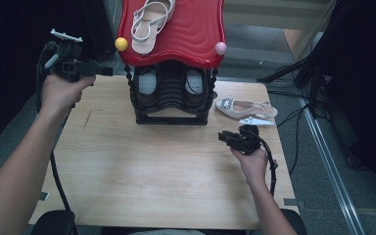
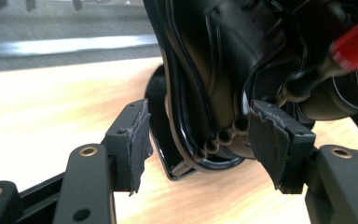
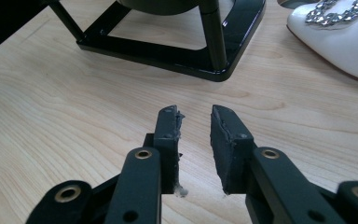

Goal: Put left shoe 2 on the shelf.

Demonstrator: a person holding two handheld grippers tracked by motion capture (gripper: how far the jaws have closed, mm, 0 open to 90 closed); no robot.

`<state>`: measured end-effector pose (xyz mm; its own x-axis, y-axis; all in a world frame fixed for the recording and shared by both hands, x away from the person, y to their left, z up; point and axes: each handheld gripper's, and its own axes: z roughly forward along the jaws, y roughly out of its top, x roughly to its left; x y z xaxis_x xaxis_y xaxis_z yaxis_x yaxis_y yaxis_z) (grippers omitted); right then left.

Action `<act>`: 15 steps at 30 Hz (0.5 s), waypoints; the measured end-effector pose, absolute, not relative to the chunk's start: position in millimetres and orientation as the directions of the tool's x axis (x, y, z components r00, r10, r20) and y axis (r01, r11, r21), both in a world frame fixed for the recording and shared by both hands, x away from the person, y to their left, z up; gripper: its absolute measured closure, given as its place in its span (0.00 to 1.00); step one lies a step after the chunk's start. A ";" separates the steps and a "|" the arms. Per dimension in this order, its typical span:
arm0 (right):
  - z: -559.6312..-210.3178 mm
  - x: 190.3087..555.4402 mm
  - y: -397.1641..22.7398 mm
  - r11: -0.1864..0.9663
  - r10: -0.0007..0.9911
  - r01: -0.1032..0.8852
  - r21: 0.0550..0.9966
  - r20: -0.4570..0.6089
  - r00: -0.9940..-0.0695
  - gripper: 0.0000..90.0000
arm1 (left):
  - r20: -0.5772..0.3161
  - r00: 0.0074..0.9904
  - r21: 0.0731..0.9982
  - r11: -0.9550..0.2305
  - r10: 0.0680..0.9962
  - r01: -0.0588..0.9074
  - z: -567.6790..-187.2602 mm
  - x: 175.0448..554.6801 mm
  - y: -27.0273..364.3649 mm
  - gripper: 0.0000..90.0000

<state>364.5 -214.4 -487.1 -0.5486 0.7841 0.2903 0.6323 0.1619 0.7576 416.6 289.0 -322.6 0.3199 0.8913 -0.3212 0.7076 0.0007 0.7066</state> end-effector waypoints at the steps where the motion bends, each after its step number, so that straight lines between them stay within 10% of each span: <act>1: -486.9 365.3 -215.2 0.160 0.786 0.633 0.758 0.290 -0.546 0.83 | -0.322 0.319 0.705 0.001 0.891 0.709 -327.2 416.0 288.6 0.44; 15: -488.2 375.4 -223.3 0.160 0.794 0.638 0.753 0.286 -0.536 0.89 | -0.343 0.293 0.658 0.006 0.892 0.753 -388.0 398.9 289.6 0.42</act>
